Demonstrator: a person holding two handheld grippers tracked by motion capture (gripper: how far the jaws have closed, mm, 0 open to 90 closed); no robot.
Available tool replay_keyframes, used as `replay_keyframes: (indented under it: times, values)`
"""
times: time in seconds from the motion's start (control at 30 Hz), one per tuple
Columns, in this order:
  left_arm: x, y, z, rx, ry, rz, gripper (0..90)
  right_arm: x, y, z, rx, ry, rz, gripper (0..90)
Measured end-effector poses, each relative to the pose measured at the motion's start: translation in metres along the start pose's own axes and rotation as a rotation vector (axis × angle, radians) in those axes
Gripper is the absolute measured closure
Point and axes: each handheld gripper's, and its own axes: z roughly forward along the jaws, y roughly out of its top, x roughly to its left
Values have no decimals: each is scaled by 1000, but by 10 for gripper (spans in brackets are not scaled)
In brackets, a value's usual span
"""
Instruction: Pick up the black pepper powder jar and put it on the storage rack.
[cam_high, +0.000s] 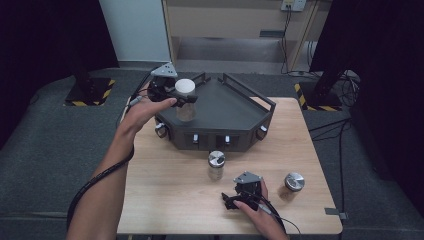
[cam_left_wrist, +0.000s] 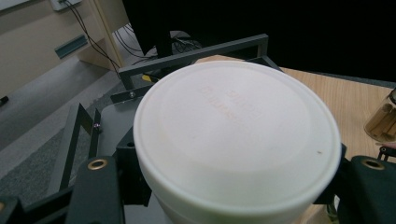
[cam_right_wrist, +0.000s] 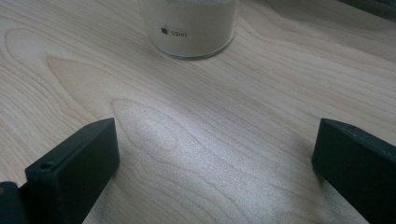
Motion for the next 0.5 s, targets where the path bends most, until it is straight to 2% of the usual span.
replay_keyframes:
  times: [0.37,0.5]
  values:
    - [2,-6,11,22,-4,3,328,0,0,0,1,0,0,8]
    - [3,-11,13,12,1,-9,329,0,1,0,3,1,1,8]
